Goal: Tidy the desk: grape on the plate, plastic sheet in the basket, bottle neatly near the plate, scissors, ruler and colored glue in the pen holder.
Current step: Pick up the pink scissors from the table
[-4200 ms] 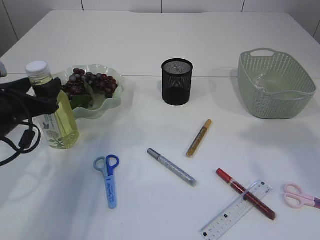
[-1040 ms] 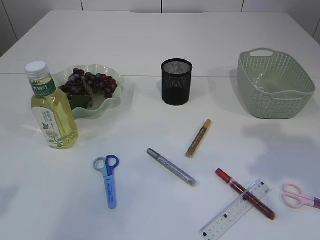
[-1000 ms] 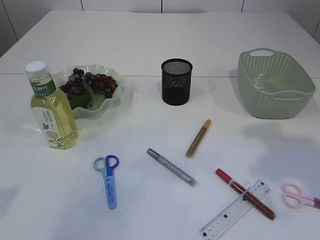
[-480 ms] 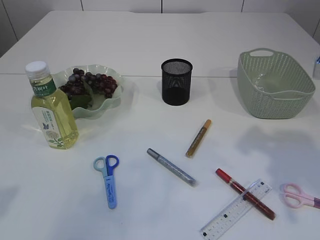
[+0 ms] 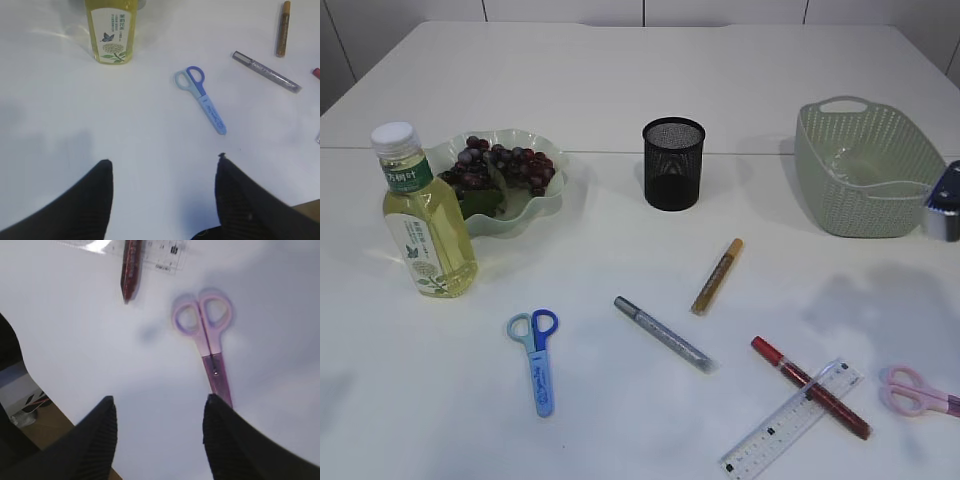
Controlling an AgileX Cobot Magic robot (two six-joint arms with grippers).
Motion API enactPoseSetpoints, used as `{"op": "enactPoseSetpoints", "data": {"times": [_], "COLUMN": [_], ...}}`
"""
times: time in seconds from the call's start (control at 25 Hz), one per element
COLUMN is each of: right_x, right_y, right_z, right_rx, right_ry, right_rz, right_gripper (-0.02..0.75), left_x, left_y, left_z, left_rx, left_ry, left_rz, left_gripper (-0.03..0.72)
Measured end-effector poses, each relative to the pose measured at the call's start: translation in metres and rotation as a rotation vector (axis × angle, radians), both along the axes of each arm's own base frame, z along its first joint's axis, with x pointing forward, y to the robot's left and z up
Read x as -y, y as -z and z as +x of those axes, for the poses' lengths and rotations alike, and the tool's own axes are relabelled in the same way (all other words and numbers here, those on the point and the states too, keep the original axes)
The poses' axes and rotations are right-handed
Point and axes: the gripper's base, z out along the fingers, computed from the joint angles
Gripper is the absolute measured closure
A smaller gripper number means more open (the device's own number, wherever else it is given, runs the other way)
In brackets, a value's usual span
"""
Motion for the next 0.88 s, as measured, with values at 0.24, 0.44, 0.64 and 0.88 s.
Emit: {"op": "enactPoseSetpoints", "data": {"times": [0.24,0.44,0.64,0.88], "right_x": [0.001,0.001,0.003,0.004], "right_y": [-0.013,-0.008,-0.002,0.000], "right_z": [-0.025,-0.044,-0.063,-0.064], "right_rx": [0.121,0.149,0.209,0.230], "right_ry": [0.040,0.040,0.104,0.176], "right_rz": [-0.018,-0.032,-0.067,-0.064], "right_gripper": [0.299,0.300,0.300,0.300], "left_x": [0.000,0.000,0.000,0.000], "left_y": [0.001,0.002,0.002,0.002], "left_z": [-0.001,-0.002,-0.003,-0.003], "left_rx": [-0.020,-0.024,-0.037,-0.039], "left_ry": [0.004,0.005,0.007,0.008], "left_rz": [0.007,0.008,0.011,0.012], "left_gripper": [0.219,0.219,0.219,0.219]}}
